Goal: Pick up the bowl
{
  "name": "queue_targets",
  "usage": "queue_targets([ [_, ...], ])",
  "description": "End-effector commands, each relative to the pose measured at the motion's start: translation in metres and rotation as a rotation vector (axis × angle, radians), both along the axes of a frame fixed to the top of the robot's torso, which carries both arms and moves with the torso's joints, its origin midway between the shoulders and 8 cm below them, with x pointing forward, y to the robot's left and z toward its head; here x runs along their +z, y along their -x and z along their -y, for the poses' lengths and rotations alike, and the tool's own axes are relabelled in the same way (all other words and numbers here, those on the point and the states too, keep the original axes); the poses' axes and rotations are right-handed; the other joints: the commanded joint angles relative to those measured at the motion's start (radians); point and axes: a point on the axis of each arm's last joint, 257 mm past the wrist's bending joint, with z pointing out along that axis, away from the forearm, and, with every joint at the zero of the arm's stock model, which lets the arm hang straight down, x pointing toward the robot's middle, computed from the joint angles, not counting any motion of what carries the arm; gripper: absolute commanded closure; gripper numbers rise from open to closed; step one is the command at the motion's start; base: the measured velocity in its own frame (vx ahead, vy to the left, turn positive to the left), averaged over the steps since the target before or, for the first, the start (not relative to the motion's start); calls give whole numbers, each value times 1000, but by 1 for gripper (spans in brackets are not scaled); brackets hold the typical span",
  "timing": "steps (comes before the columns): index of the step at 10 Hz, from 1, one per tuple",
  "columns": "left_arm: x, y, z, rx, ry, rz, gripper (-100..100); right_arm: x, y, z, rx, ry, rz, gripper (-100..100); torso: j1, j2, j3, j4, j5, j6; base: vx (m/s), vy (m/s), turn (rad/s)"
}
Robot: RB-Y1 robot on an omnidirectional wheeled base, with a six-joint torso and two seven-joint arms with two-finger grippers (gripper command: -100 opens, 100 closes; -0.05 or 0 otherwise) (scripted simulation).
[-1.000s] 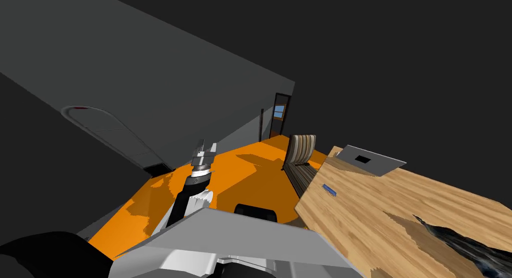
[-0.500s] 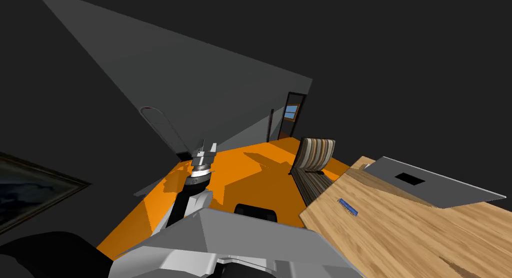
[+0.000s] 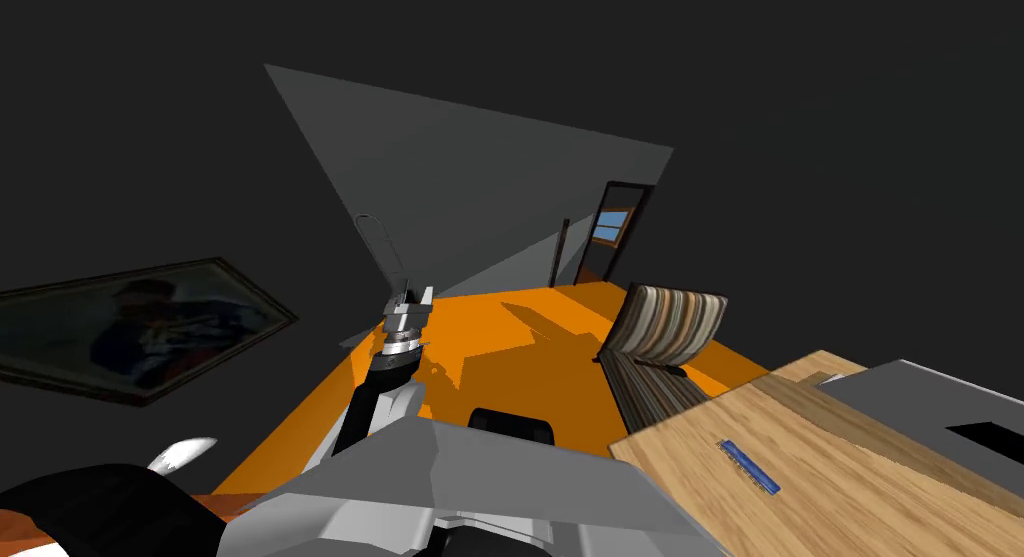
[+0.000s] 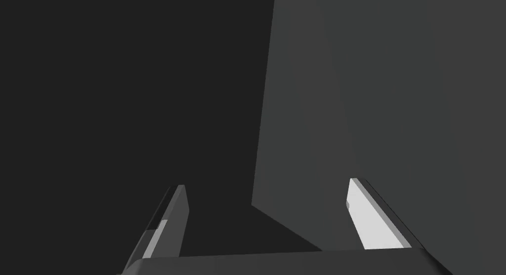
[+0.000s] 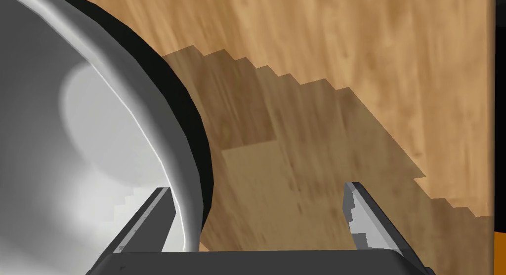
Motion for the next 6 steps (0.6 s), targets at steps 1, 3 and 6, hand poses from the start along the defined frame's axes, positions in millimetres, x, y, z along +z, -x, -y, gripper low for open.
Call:
queue_targets([
  [1, 0, 0, 0, 0, 0, 0, 0, -7, 17, -19, -45, -17, 2, -100, 0, 0, 0, 0, 0, 0, -50, -26, 155],
  [3, 0, 0, 0, 0, 0, 0, 0, -9, 39, -35, -113, -13, 9, -100, 0, 2, 1, 1, -5, 1, -93, -24, 373],
  [6, 0, 0, 0, 0, 0, 0, 0, -13, 78, -70, -223, -20, 9, -100, -3, 2, 2, 2, -8, 1, -61, -24, 311],
])
